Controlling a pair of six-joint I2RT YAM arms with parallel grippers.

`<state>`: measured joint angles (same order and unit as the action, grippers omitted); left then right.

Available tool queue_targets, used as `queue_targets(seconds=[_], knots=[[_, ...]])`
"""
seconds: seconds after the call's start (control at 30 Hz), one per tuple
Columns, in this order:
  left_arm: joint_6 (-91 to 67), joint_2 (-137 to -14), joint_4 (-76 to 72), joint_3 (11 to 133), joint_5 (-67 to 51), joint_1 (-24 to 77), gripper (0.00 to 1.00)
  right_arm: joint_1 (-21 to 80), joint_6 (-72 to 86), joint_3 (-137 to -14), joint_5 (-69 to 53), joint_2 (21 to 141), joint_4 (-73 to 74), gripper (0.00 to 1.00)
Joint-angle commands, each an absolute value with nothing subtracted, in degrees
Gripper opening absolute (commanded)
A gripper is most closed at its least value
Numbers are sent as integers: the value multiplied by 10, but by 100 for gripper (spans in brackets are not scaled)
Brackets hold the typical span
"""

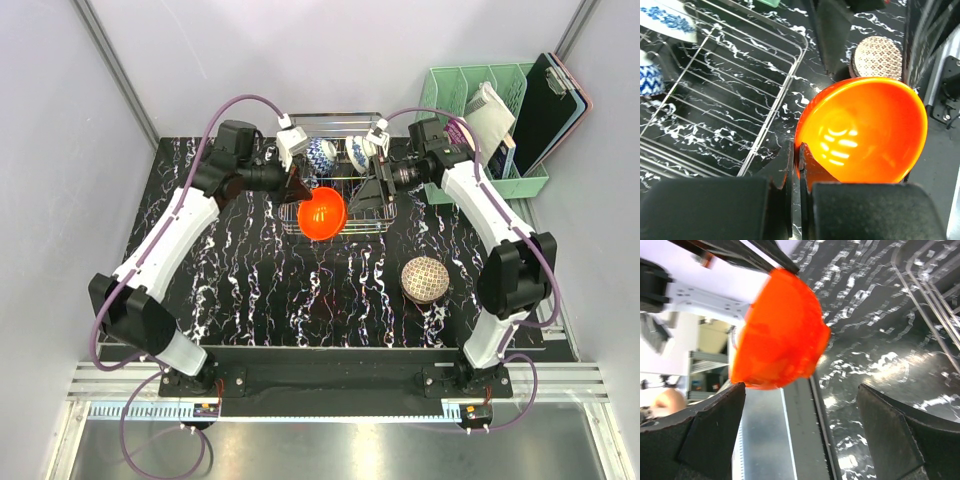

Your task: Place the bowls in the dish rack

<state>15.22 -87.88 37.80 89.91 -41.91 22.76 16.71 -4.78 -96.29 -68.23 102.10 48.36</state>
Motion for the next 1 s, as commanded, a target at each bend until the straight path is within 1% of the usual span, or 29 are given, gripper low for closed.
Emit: queue_targets(seconds=[0.0,0.13,0.23,0.37,0.53,0.73,0.97], knots=[[150,-853,318,886,-478,228,0,160,-27,-1001,-782,1024,466,100],[149,-859,308,882,-443,229,0,160,-4,-993,-825,1023,456,100],[147,-854,289,872,-420,229,0,160,-4,-982,-823,1011,446,100],[134,-835,244,853,-385,229,0,160,43,-949,-810,1007,408,100],[133,-824,220,846,-353,234,0,161,150,-887,-795,998,281,100],[125,-818,212,846,-357,237,0,160,179,-883,-795,1010,251,100],[124,-821,208,841,-359,243,0,160,207,-896,-831,1015,230,100]])
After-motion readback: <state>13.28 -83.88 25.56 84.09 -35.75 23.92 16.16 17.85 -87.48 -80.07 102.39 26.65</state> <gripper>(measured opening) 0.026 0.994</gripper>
